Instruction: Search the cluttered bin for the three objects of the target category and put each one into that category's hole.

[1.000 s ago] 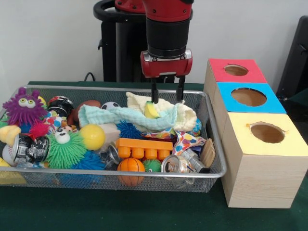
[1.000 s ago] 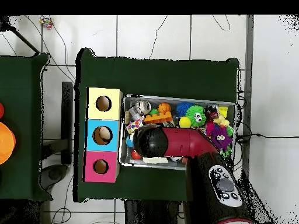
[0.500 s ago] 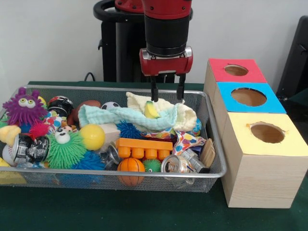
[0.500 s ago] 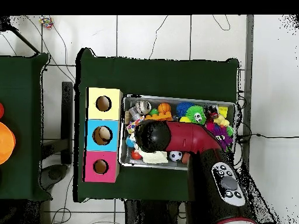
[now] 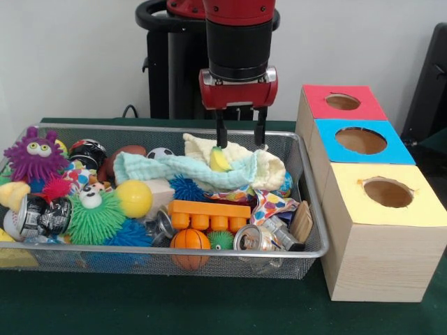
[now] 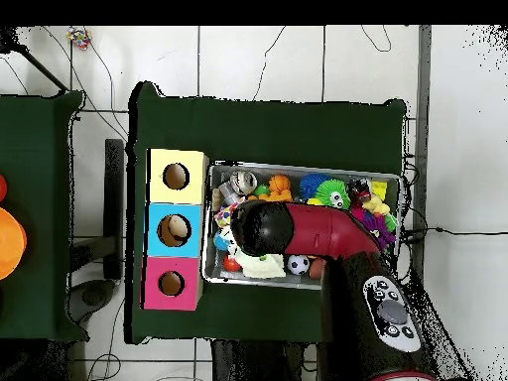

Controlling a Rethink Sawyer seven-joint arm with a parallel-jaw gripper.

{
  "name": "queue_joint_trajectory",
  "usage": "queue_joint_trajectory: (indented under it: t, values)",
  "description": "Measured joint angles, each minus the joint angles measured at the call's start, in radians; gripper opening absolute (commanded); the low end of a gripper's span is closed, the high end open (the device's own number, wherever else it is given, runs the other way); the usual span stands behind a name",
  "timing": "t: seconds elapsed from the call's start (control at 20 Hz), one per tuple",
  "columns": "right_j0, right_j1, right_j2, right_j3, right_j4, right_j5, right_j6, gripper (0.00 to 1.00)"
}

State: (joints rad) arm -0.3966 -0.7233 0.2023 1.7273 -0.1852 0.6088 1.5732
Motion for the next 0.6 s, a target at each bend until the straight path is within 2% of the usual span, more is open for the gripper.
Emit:
queue_joint_trajectory:
  t: [0.6]
  values:
    - [-0.027, 0.012, -0.001, -0.01, 0.003, 0.004, 0.0, 1.0]
